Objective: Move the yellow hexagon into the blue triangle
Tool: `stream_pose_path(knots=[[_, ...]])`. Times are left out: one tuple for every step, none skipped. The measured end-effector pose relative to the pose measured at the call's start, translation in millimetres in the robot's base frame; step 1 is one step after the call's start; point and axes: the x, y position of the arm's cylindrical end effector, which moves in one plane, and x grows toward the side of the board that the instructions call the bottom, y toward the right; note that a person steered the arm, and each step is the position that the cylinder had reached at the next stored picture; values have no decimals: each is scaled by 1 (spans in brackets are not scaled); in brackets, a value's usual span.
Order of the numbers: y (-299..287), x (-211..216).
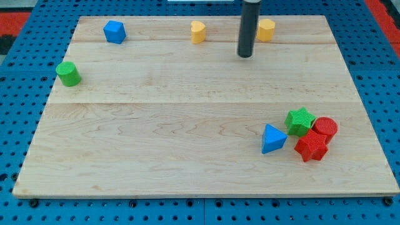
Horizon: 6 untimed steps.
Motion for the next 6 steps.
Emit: stream_pose_path(knots=[[74,-19],[101,-72],[65,-92],[21,-62],[-9,-3],[-14,-39]])
